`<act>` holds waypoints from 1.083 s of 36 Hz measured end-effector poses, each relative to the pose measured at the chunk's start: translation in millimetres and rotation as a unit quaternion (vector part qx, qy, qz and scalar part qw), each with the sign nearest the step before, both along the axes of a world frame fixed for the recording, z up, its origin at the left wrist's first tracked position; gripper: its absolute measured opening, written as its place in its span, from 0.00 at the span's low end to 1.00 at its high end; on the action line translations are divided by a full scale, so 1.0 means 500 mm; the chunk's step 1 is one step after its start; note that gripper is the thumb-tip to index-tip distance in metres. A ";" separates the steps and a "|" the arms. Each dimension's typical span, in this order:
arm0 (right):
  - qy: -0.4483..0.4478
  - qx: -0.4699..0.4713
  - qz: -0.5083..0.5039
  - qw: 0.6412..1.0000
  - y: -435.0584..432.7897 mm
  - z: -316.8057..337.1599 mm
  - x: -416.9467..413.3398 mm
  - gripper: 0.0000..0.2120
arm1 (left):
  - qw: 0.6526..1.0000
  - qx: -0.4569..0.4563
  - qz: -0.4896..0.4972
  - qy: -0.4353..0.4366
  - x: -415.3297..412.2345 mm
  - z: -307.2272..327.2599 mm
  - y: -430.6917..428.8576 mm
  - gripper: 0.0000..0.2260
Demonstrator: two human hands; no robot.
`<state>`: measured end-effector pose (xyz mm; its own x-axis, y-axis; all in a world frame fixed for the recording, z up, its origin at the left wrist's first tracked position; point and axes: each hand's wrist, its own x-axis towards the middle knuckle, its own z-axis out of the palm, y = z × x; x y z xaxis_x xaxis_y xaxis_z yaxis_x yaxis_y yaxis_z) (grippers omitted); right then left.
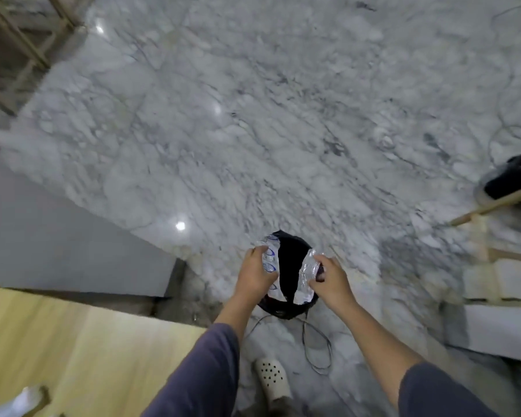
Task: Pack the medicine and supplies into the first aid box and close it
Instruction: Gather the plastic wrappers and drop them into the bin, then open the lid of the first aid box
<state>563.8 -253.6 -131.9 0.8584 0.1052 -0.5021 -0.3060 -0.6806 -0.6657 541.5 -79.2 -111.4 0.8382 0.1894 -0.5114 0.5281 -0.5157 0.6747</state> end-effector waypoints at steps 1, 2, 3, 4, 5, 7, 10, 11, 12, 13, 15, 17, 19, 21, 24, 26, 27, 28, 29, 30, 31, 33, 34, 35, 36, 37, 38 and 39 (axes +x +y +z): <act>0.007 0.009 -0.011 1.000 0.001 -0.018 0.006 0.26 | 1.000 0.002 -0.006 0.006 0.011 -0.021 0.000 0.26; 0.015 0.020 -0.023 0.999 0.001 -0.034 0.012 0.27 | 1.000 0.003 -0.013 0.011 0.022 -0.039 0.000 0.26; 0.024 0.031 -0.030 0.999 0.002 -0.048 0.017 0.28 | 1.000 0.004 -0.022 0.018 0.030 -0.056 0.001 0.26; 0.033 0.036 -0.032 0.998 0.003 -0.059 0.019 0.28 | 0.999 0.006 -0.033 0.023 0.036 -0.072 0.002 0.26; 0.038 0.032 -0.029 0.998 0.004 -0.068 0.021 0.29 | 0.999 0.008 -0.047 0.027 0.040 -0.083 0.003 0.26; 0.044 0.010 -0.016 0.999 0.005 -0.075 0.021 0.30 | 0.996 0.015 -0.078 0.031 0.040 -0.095 0.007 0.28; 0.052 -0.009 0.005 0.999 0.011 -0.061 0.015 0.31 | 0.991 0.047 -0.116 0.050 0.031 -0.086 0.019 0.32; 0.053 -0.014 0.016 0.998 0.014 -0.053 0.011 0.31 | 0.988 0.065 -0.130 0.051 0.027 -0.076 0.024 0.33; 0.053 -0.022 0.031 0.998 0.018 -0.042 0.008 0.31 | 0.984 0.086 -0.144 0.053 0.024 -0.062 0.030 0.33; 0.052 -0.031 0.045 0.997 0.022 -0.029 0.006 0.31 | 0.980 0.105 -0.157 0.057 0.020 -0.045 0.037 0.34; 0.045 -0.044 0.074 0.995 0.034 0.002 0.007 0.31 | 0.974 0.142 -0.170 0.057 0.010 -0.009 0.053 0.34; 0.032 -0.051 0.103 0.993 0.054 0.043 0.013 0.31 | 0.971 0.166 -0.168 0.044 -0.003 0.034 0.072 0.33; 0.012 -0.052 0.135 0.989 0.081 0.090 0.023 0.31 | 0.970 0.179 -0.159 0.033 -0.017 0.084 0.094 0.34; -0.011 -0.052 0.165 0.985 0.115 0.142 0.030 0.31 | 0.972 0.189 -0.139 0.019 -0.034 0.136 0.119 0.34; -0.037 -0.046 0.205 0.977 0.173 0.220 0.023 0.31 | 0.974 0.205 -0.100 -0.005 -0.075 0.217 0.160 0.34; -0.055 -0.034 0.229 0.971 0.218 0.268 0.005 0.31 | 0.973 0.220 -0.063 -0.014 -0.112 0.265 0.190 0.34; -0.068 -0.027 0.243 0.967 0.240 0.291 -0.007 0.31 | 0.973 0.226 -0.041 -0.017 -0.134 0.288 0.205 0.33; -0.082 -0.020 0.259 0.962 0.263 0.312 -0.022 0.30 | 0.972 0.232 -0.018 -0.022 -0.158 0.308 0.220 0.33; -0.092 -0.013 0.276 0.957 0.284 0.332 -0.039 0.30 | 0.971 0.236 0.003 -0.028 -0.183 0.327 0.236 0.33; -0.100 -0.008 0.296 0.950 0.306 0.351 -0.058 0.30 | 0.969 0.242 0.022 -0.034 -0.211 0.346 0.251 0.33; -0.112 -0.002 0.315 0.942 0.328 0.370 -0.079 0.30 | 0.967 0.248 0.039 -0.039 -0.241 0.364 0.266 0.33; -0.130 0.012 0.345 0.930 0.371 0.403 -0.124 0.30 | 0.961 0.262 0.073 -0.052 -0.307 0.396 0.296 0.32; -0.129 0.018 0.357 0.925 0.391 0.417 -0.146 0.30 | 0.957 0.269 0.090 -0.058 -0.340 0.408 0.309 0.32; -0.130 0.022 0.371 0.919 0.412 0.431 -0.171 0.30 | 0.954 0.273 0.109 -0.064 -0.376 0.418 0.322 0.32; -0.133 0.023 0.387 0.912 0.433 0.446 -0.198 0.30 | 0.950 0.274 0.131 -0.067 -0.416 0.427 0.336 0.32; -0.143 0.023 0.402 0.904 0.454 0.456 -0.226 0.29 | 0.948 0.271 0.154 -0.067 -0.457 0.433 0.349 0.33; -0.152 0.026 0.414 0.897 0.476 0.465 -0.254 0.29 | 0.945 0.266 0.176 -0.066 -0.498 0.438 0.361 0.33; -0.160 0.031 0.425 0.891 0.497 0.474 -0.284 0.30 | 0.942 0.263 0.199 -0.063 -0.539 0.443 0.374 0.33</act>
<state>421.7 -5.2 105.2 0.5544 0.8034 -0.2171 0.5135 -0.5355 -0.6705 271.8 107.8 110.0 0.6947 0.7009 -0.1613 0.6834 -0.5735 0.4517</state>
